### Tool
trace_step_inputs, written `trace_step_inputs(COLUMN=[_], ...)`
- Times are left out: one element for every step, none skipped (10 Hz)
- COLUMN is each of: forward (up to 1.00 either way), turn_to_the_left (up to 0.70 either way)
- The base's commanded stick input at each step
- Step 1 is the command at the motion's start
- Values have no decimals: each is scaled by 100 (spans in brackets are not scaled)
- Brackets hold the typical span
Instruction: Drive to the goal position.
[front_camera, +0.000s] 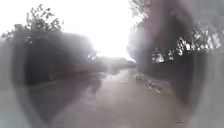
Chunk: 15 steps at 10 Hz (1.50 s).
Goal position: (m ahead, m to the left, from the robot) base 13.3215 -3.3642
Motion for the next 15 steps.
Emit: trace_step_inputs(forward=[100,100,100,100,100,100,100,100,100,100,100,100,100,100,100], turn_to_the_left=[0,0,0,0,0,0,0,0,0,0,0,0,0,-17,-27])
